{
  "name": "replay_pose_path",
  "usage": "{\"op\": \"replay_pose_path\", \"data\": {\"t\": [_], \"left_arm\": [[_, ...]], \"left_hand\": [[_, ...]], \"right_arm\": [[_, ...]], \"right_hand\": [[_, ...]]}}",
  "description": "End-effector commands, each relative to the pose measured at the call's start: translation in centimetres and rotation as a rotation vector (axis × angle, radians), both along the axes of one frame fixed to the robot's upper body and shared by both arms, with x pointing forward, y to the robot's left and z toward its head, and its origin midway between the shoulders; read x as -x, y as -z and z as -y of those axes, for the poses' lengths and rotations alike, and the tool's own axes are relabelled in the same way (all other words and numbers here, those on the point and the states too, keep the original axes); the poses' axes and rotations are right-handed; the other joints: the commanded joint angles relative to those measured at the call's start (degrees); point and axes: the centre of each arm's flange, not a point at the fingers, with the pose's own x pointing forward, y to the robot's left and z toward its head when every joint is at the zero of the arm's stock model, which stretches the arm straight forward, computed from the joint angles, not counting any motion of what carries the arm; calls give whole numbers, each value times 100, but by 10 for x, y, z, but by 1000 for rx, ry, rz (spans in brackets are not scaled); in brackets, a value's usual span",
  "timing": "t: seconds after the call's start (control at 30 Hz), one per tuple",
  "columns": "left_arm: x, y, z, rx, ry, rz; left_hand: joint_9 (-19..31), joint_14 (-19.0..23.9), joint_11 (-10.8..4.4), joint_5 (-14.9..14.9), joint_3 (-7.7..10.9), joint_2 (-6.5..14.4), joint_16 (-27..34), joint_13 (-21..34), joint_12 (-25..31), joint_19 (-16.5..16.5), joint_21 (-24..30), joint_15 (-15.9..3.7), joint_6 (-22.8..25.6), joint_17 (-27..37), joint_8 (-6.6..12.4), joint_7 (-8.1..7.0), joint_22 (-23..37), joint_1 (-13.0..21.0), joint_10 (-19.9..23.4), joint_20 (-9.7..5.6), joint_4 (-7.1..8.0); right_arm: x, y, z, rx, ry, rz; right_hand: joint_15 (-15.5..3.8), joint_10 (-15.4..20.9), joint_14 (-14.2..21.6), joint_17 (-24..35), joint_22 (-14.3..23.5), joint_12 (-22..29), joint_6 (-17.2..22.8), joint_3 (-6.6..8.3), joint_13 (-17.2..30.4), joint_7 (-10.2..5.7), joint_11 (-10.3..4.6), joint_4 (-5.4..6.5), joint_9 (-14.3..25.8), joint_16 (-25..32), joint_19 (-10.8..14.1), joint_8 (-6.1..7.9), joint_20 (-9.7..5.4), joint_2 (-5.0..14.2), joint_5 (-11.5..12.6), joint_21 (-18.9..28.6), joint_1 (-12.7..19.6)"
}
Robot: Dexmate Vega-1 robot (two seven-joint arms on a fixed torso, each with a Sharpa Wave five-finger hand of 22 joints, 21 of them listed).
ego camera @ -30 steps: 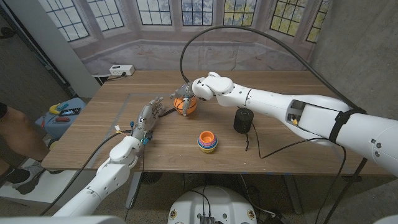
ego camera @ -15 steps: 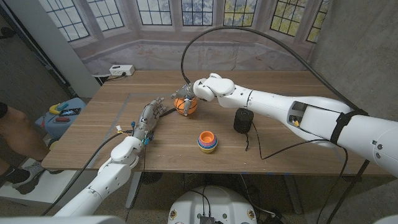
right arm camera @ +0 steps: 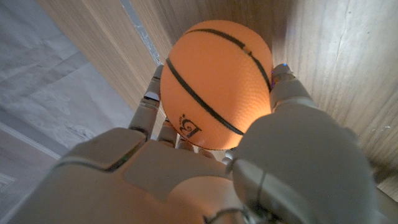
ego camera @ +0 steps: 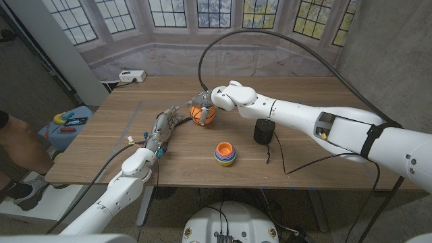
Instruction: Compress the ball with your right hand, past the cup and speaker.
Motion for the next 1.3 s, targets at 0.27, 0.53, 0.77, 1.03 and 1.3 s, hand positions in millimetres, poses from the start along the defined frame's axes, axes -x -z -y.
{"op": "replay_pose_path", "data": {"t": [0.27,0.53,0.77,1.03,1.3], "left_arm": [[-5,-1,5,-1,13,-4],[-9,-2,5,1,17,-4],[-12,-2,3,3,21,-7],[-14,-3,2,0,22,-8],[-12,-4,1,-2,20,-7]], "left_hand": [[32,32,27,-21,51,-2,4,9,44,24,-21,10,23,14,-16,-6,16,-37,34,44,10],[34,42,23,-21,61,-1,7,9,41,26,-22,16,20,14,-23,-25,17,-45,35,47,7],[35,45,23,-21,66,-2,6,10,40,27,-22,19,10,14,-31,-30,18,-51,37,48,5],[37,43,32,-21,75,-3,4,10,40,27,-24,15,13,14,-34,-38,19,-58,44,49,1],[38,42,26,-21,81,-4,2,10,35,29,-24,13,16,14,-35,-36,19,-64,38,50,-2]], "right_arm": [[6,-2,2,-37,-10,26],[7,-5,1,-45,-12,31],[10,-10,-1,-58,-19,31],[15,-15,-1,-79,-26,27],[21,-21,3,-125,-31,3]], "right_hand": [[-243,361,424,107,17,321,413,71,202,77,-62,2,13,102,247,165,-138,10,56,63,159],[-271,407,470,136,18,390,470,92,256,97,-66,-3,14,103,306,177,-184,23,63,68,209],[-258,401,480,152,18,415,483,99,285,93,-64,1,14,94,310,177,-193,26,64,59,224],[-252,397,481,172,18,449,493,100,322,70,-53,8,13,77,308,172,-203,19,62,45,229],[-235,397,485,191,18,480,498,103,354,85,-46,18,13,64,306,166,-206,19,60,32,228]]}}
